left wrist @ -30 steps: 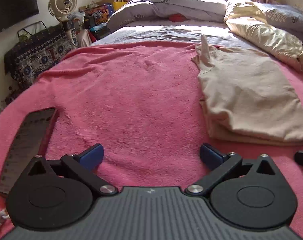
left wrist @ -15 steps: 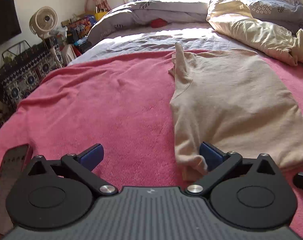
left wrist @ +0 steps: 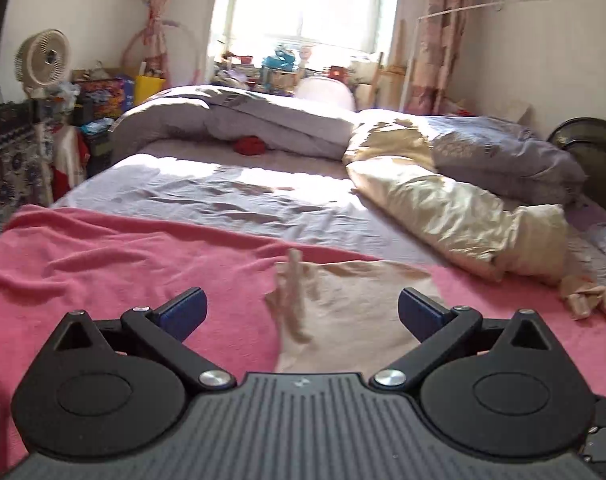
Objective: Fold clothes
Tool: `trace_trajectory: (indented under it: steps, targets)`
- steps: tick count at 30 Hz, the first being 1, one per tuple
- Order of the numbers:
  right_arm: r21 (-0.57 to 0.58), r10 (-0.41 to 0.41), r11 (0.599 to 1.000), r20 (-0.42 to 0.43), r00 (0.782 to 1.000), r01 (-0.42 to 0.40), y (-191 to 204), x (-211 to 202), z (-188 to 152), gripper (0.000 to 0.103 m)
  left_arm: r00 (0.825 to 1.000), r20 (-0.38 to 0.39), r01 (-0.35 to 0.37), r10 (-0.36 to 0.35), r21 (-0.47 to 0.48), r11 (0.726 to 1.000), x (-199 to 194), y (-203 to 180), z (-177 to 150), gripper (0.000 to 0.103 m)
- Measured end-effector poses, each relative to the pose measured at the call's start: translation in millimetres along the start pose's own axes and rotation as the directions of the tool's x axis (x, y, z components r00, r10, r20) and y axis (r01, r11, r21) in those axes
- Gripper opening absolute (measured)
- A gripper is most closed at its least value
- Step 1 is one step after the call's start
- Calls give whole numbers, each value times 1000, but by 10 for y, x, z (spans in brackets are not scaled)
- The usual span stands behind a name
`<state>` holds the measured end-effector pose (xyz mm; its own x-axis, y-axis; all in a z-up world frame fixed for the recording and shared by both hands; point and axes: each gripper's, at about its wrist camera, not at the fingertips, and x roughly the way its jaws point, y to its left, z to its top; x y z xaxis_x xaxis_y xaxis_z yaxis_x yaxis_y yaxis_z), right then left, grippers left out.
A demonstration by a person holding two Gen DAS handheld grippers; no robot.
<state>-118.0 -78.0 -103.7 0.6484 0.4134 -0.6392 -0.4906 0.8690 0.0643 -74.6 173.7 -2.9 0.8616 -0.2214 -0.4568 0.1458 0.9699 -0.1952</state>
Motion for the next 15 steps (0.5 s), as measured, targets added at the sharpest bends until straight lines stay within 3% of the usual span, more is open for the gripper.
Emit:
trace_trajectory:
  steps: [1, 3, 5, 7, 9, 11, 13, 14, 15]
  targets:
    - [3, -1, 1000, 1, 1000, 1, -4, 5, 1, 103, 997, -33, 68, -69, -17, 998, 267, -31, 62, 103]
    - [7, -4, 1000, 4, 1000, 4, -8, 6, -2, 103, 990, -118, 69, -73, -39, 997, 731, -56, 89, 103]
    - [8, -6, 1000, 5, 1000, 6, -7, 8, -4, 103, 972, -223, -86, 75, -39, 996, 1186, 28, 24, 102]
    - [8, -8, 1000, 5, 1000, 8, -7, 13, -4, 103, 910, -300, -307, 284, -28, 951, 1450, 241, -53, 103]
    - [11, -8, 1000, 7, 1000, 8, -15, 20, -3, 103, 924, -266, -315, 274, -126, 941, 1432, 522, -31, 103]
    - [19, -5, 1000, 11, 1000, 4, -31, 18, -4, 103, 887, -265, -416, 378, -106, 903, 1421, 639, 47, 103]
    - [24, -5, 1000, 14, 1000, 4, -43, 18, -4, 103, 864, -254, -468, 434, -91, 879, 1402, 736, 115, 103]
    - [25, -6, 1000, 14, 1000, 6, -43, 18, -4, 103, 855, -247, -489, 457, -86, 868, 1390, 781, 148, 101]
    - [24, -8, 1000, 15, 1000, 8, -42, 18, -3, 103, 860, -234, -484, 453, -96, 870, 1364, 810, 174, 101]
